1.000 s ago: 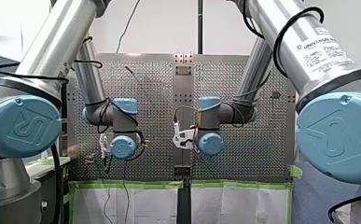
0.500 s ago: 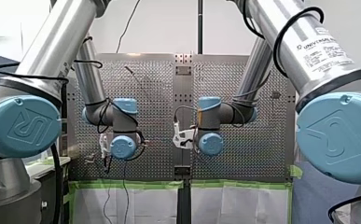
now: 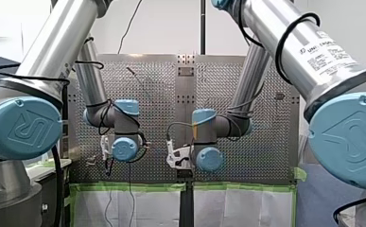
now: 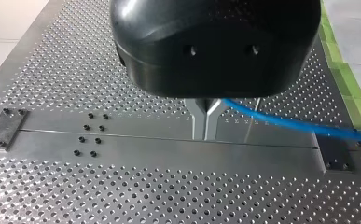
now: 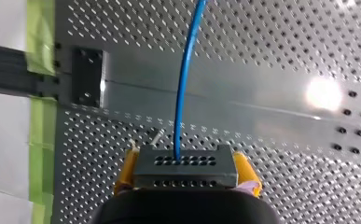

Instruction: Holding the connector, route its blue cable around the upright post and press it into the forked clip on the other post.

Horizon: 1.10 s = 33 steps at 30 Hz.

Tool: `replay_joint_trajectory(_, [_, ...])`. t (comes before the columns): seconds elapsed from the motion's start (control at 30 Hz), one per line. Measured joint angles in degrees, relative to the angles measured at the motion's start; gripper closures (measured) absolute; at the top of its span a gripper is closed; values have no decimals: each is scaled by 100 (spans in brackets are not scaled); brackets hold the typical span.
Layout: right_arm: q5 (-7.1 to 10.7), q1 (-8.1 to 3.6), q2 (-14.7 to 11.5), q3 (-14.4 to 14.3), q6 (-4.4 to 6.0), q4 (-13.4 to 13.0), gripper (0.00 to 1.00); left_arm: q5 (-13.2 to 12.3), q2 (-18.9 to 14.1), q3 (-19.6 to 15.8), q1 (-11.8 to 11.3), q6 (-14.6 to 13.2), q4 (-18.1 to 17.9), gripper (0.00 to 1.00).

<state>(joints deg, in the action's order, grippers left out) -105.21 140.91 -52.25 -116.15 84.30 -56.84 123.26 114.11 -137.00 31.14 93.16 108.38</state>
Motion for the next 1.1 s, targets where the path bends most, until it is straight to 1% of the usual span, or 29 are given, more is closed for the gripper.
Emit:
replay_joint_trajectory(0.13, [0,47,43,0,0,4,98,0,0,0,0,0,0,99])
replay_joint_trajectory(0.4, [0,54,50,-1,0,5,98,-25,26,-25,-16,-26,-22,99])
replay_joint_trajectory(0.67, [0,55,52,-1,0,5,98,-331,380,-137,-42,-381,-85,99])
replay_joint_trajectory(0.87, [0,55,51,-1,0,5,98,-375,658,-139,-44,-638,-88,99])
replay_joint_trajectory(1.03, [0,55,52,-1,0,5,98,-378,916,-141,-44,-696,-88,99])
replay_joint_trajectory(1.1, [0,55,52,-1,0,5,98,-378,970,-141,-44,-700,-88,99])
